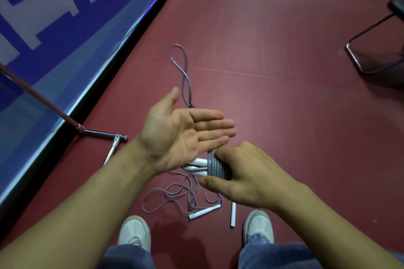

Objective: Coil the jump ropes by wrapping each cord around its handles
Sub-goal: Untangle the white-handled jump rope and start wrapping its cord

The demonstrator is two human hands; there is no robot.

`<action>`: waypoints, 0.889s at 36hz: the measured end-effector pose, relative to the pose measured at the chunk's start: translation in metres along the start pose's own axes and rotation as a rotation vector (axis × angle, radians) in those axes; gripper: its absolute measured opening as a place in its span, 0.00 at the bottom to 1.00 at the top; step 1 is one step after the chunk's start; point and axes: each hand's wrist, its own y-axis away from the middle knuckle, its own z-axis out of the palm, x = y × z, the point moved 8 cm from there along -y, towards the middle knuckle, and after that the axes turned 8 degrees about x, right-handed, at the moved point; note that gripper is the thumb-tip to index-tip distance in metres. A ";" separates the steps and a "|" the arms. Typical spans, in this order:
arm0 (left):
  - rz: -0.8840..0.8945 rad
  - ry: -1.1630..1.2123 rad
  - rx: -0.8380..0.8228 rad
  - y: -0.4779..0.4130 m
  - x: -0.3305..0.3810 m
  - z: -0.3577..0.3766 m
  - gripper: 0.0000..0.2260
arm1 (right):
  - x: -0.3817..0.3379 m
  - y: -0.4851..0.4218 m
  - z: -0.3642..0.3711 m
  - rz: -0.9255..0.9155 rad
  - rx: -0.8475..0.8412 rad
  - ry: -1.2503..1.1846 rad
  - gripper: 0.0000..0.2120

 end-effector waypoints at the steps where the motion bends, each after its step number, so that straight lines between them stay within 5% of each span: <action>1: 0.025 -0.090 -0.010 0.001 0.000 0.000 0.38 | 0.000 0.000 0.000 0.000 -0.010 -0.024 0.25; 8: 0.277 -0.713 0.019 0.004 -0.005 -0.010 0.16 | 0.009 -0.002 -0.014 0.116 -0.049 -0.516 0.23; 14: 0.238 -0.544 -0.084 0.001 -0.010 -0.003 0.12 | 0.028 0.000 -0.030 0.207 -0.032 -0.769 0.10; 21: 0.314 -0.652 -0.037 0.001 -0.009 0.009 0.08 | 0.024 0.004 -0.037 0.118 0.057 -0.626 0.24; 26: 0.110 -0.540 -0.114 0.000 -0.029 0.016 0.08 | 0.024 0.006 -0.043 0.104 0.175 -0.737 0.19; 32: 0.081 -0.597 -0.166 0.003 -0.036 0.019 0.12 | 0.026 0.007 -0.041 0.142 0.226 -0.831 0.15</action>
